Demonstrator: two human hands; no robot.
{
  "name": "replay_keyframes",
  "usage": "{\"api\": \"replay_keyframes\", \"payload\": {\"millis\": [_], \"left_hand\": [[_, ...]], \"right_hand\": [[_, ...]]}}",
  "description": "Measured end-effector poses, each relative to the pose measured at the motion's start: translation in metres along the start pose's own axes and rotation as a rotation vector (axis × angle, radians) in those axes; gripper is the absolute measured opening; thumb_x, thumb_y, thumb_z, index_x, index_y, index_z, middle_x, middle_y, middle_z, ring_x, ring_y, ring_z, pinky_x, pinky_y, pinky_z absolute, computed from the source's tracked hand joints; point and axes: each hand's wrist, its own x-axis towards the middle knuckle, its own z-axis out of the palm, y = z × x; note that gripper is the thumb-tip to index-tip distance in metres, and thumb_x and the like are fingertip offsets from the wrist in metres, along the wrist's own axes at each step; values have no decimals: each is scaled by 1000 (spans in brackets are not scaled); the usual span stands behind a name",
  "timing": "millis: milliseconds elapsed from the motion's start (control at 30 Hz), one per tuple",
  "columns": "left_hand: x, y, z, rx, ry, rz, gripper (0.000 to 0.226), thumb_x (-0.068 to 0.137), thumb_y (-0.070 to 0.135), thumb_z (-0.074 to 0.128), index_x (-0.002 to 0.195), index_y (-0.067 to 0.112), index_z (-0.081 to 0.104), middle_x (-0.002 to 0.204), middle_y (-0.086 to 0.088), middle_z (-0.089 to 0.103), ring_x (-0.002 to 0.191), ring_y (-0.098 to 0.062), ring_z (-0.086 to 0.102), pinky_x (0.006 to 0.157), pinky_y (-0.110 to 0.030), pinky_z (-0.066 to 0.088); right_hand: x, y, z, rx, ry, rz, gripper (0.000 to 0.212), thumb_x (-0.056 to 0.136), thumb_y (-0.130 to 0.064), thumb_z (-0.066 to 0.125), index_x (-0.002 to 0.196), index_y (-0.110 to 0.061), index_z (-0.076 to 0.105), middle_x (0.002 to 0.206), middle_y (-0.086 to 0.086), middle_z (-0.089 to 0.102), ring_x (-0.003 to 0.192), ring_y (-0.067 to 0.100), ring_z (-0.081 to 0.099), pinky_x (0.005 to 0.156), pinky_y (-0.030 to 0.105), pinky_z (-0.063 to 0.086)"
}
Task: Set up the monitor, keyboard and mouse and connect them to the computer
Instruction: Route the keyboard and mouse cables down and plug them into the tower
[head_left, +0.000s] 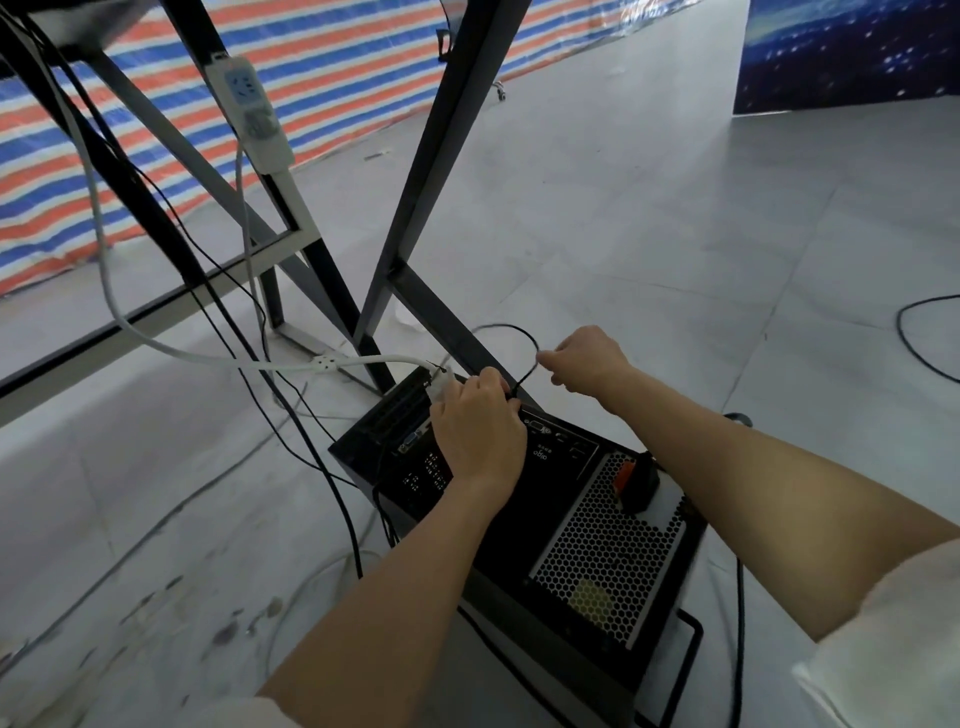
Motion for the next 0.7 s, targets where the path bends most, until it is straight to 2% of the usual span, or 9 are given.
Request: {"api": "replay_keyframes", "payload": {"millis": [67, 133, 200, 267, 367, 433, 500, 567, 700], "left_hand": [[-4, 0, -1, 15, -17, -2, 26, 90, 31, 58, 112, 16, 57, 115, -1, 59, 116, -20, 44, 97, -35, 32], [-10, 1, -4, 20, 37, 16, 37, 87, 38, 60, 118, 19, 56, 123, 0, 55, 121, -21, 42, 99, -38, 29], [-24, 8, -10, 17, 185, 126, 42, 83, 44, 58, 117, 20, 57, 120, -1, 56, 118, -21, 43, 98, -43, 31], [-45, 19, -16, -14, 256, 298, 42, 81, 46, 51, 113, 20, 59, 116, -1, 57, 115, -19, 42, 95, -44, 32], [-84, 37, -18, -49, 123, 569, 40, 82, 42, 53, 113, 19, 61, 119, -5, 57, 114, -20, 43, 93, -42, 31], [-109, 46, -12, 47, 13, 652, 43, 77, 39, 62, 113, 17, 60, 126, -13, 54, 115, -24, 44, 92, -45, 37], [-129, 54, -6, 156, -74, 635, 52, 71, 37, 70, 116, 15, 59, 135, -20, 46, 120, -31, 45, 91, -48, 41], [-145, 55, -2, 221, -120, 656, 57, 70, 34, 72, 120, 12, 57, 139, -20, 44, 123, -35, 46, 92, -49, 42], [-155, 52, 9, 392, -201, 731, 61, 69, 30, 75, 124, 10, 57, 139, -18, 46, 124, -36, 47, 94, -48, 44]], "right_hand": [[-14, -2, -10, -36, 61, -90, 29, 91, -17, 50, 105, 4, 65, 102, 21, 67, 78, 27, 59, 70, 33, 48], [-30, -2, -23, -45, 158, -207, 28, 93, -14, 45, 107, -3, 66, 108, 13, 68, 91, 26, 62, 77, 32, 49], [-50, 4, -36, -15, 289, -317, 29, 95, -13, 43, 115, -9, 64, 115, 5, 65, 99, 18, 59, 83, 25, 44], [-73, 17, -45, 91, 444, -448, 28, 96, -10, 43, 118, -10, 60, 115, 4, 62, 95, 11, 56, 84, 18, 42], [-116, 58, -55, 223, 666, -620, 24, 91, 1, 43, 110, -2, 59, 105, 2, 55, 90, 5, 52, 78, 5, 39], [-141, 101, -50, 223, 714, -619, 20, 89, 2, 42, 104, -1, 56, 99, 2, 52, 86, 5, 50, 75, 5, 38], [-161, 160, -34, 143, 613, -487, 17, 90, 0, 44, 103, -2, 54, 97, 3, 53, 83, 10, 51, 71, 7, 38], [-175, 226, -10, -27, 431, -311, 22, 89, 3, 46, 108, -1, 56, 101, 9, 59, 85, 21, 58, 71, 18, 42], [-181, 303, 39, -487, -40, -359, 46, 65, 4, 57, 110, -3, 65, 99, 15, 66, 86, 35, 65, 70, 37, 53]]}}
